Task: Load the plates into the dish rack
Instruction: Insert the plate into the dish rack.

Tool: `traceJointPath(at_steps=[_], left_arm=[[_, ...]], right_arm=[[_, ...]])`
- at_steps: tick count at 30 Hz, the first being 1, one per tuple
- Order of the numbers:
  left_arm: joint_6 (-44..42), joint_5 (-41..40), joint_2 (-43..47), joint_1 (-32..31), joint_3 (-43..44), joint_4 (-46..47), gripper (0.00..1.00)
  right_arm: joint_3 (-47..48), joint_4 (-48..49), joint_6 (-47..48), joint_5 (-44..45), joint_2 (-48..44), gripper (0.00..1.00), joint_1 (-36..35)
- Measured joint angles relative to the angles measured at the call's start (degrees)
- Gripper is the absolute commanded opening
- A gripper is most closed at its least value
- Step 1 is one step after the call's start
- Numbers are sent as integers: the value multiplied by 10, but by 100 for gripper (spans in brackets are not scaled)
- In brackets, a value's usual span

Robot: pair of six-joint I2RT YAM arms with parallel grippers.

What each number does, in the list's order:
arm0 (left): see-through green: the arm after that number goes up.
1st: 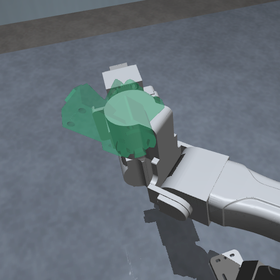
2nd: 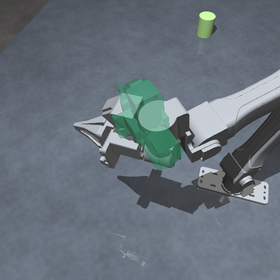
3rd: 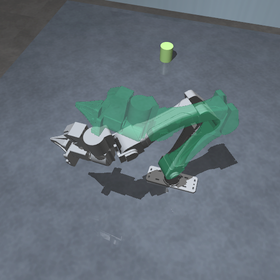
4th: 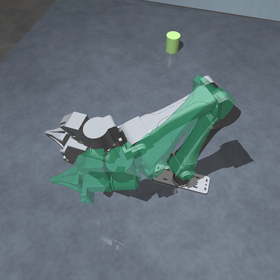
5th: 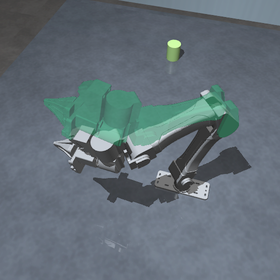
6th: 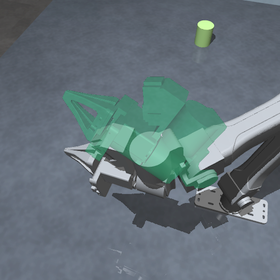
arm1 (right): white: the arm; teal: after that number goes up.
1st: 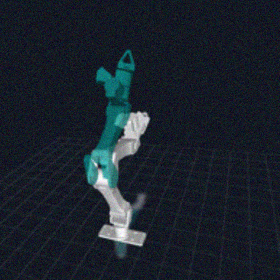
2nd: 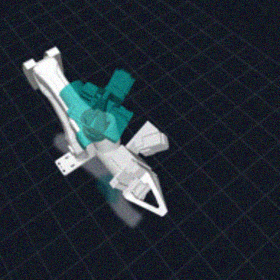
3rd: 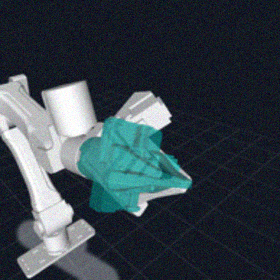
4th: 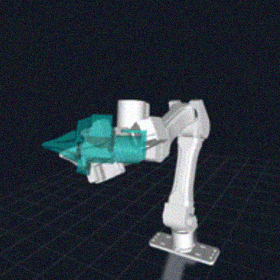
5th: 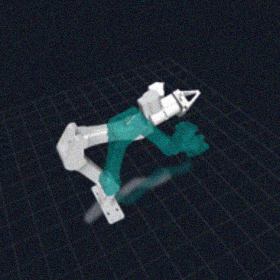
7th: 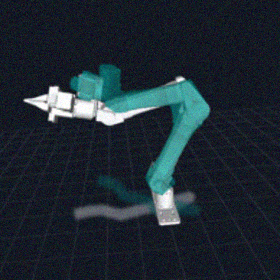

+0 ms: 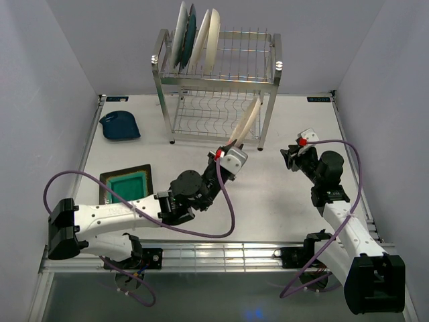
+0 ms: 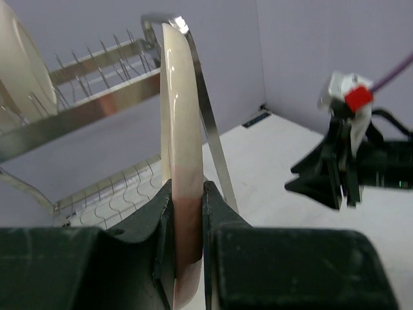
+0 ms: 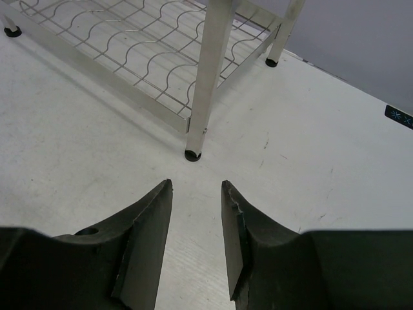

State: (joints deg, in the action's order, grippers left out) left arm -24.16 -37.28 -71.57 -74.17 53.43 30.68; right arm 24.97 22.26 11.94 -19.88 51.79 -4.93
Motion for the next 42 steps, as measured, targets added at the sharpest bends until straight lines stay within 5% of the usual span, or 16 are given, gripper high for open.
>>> traceJointPath(at_steps=[11,23,42], left_arm=[[21,75,-48,107,228,-63,0],[62,185,-221,200,529,-169,0],[198,295,-383,386,716,-252,0]], right_arm=[[-13,15,1,0,-8,42,0],[-13,19,1,-4,-8,42,0],[-25,30,2,-4,-25,41,0]])
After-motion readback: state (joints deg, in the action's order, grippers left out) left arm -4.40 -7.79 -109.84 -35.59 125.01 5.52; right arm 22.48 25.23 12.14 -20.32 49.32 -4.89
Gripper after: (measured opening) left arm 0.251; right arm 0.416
